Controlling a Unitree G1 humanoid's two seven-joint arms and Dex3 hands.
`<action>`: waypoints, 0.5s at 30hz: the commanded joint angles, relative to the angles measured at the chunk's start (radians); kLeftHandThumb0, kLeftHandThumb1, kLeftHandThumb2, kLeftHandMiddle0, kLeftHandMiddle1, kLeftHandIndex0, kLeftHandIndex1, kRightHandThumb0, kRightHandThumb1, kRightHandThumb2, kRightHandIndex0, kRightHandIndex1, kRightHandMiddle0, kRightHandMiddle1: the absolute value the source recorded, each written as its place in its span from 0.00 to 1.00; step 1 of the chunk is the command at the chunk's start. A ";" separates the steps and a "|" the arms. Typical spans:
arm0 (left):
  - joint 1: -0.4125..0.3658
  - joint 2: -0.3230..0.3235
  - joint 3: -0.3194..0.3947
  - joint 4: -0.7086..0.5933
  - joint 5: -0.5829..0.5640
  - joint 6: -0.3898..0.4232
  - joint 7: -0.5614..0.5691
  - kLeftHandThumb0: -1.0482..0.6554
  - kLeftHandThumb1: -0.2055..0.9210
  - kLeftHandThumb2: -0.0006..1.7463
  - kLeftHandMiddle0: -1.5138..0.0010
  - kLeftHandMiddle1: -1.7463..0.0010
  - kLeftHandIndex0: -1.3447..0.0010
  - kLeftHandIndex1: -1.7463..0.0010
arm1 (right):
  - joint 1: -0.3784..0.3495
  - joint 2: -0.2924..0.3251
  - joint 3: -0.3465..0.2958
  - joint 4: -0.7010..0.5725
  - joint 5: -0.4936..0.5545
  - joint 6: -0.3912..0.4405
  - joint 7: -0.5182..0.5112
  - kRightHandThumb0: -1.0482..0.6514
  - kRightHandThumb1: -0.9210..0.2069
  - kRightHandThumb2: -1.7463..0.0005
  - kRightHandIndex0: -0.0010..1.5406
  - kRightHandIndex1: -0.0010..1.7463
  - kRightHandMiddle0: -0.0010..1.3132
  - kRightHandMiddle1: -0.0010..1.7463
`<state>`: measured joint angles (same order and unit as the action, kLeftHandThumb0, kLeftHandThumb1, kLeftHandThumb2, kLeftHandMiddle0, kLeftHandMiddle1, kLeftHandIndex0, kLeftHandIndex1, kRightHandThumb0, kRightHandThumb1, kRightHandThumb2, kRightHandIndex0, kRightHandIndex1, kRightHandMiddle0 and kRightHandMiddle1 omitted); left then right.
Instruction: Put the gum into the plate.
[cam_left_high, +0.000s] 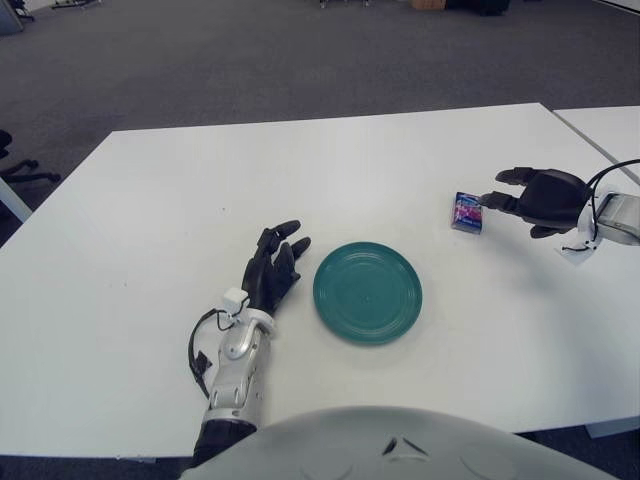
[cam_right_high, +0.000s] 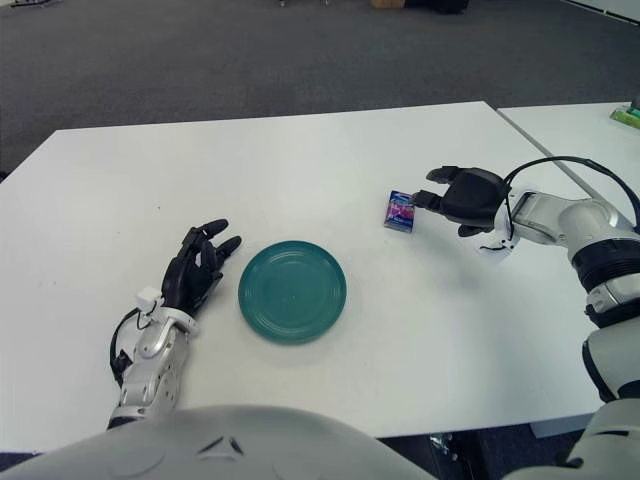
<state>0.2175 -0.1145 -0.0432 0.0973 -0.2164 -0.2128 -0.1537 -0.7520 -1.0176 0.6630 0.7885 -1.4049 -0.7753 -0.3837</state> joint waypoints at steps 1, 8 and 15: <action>0.012 -0.019 0.003 0.025 -0.013 0.002 -0.005 0.15 1.00 0.42 0.70 0.66 0.82 0.37 | -0.061 0.044 0.047 0.052 -0.032 0.029 -0.046 0.25 0.05 0.79 0.16 0.00 0.00 0.15; 0.027 -0.022 -0.009 0.022 -0.014 -0.013 -0.004 0.15 1.00 0.41 0.70 0.66 0.82 0.36 | -0.121 0.099 0.106 0.129 -0.031 0.043 -0.074 0.27 0.04 0.80 0.18 0.01 0.00 0.17; 0.046 -0.026 -0.020 0.019 -0.015 -0.029 -0.001 0.14 1.00 0.42 0.70 0.66 0.80 0.36 | -0.154 0.150 0.155 0.219 -0.026 0.061 -0.119 0.31 0.09 0.76 0.22 0.01 0.00 0.24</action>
<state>0.2374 -0.1147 -0.0592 0.1008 -0.2264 -0.2554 -0.1550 -0.8773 -0.8927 0.7980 0.9700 -1.4335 -0.7374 -0.4801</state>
